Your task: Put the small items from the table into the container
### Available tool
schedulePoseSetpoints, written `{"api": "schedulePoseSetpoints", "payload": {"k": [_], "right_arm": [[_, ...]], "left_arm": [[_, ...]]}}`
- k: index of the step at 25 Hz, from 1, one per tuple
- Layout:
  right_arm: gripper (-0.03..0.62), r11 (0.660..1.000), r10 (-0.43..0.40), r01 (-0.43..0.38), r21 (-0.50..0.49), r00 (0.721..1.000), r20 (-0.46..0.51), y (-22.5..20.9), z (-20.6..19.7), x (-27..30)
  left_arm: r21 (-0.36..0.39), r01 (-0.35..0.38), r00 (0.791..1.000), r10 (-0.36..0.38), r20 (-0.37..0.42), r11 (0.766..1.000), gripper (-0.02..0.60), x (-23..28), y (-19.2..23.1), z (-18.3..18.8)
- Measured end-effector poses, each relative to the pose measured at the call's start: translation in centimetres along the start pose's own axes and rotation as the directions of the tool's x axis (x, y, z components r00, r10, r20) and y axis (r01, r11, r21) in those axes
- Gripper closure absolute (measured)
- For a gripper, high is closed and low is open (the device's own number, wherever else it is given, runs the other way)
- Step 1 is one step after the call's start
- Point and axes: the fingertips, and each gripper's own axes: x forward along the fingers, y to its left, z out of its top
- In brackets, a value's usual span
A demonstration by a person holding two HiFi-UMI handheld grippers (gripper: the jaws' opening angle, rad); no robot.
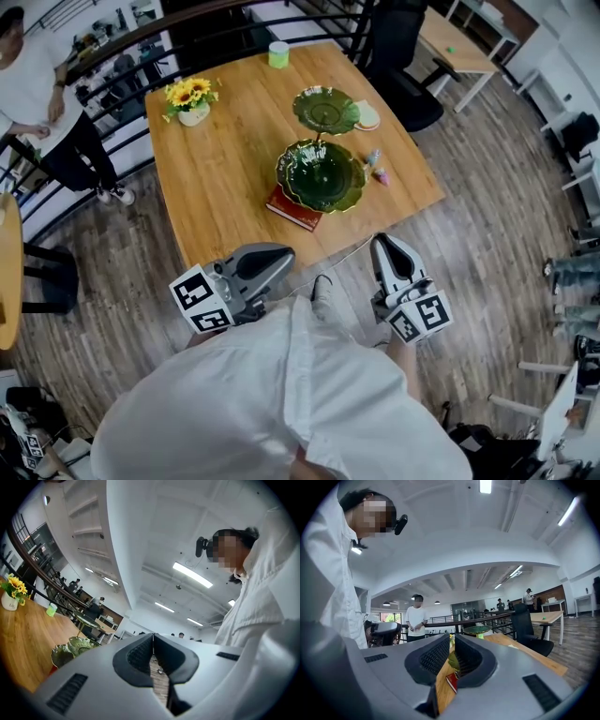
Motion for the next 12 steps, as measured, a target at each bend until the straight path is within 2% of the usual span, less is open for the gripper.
{"api": "schedulePoseSetpoints", "payload": {"k": [12], "right_arm": [[0.569, 0.998, 0.065, -0.065, -0.013, 0.996, -0.060, -6.2, 0.2, 4.1]], "left_arm": [[0.033, -0.027, 0.999, 0.026, 0.026, 0.999, 0.574, 4.4, 2.9, 1.4]]}}
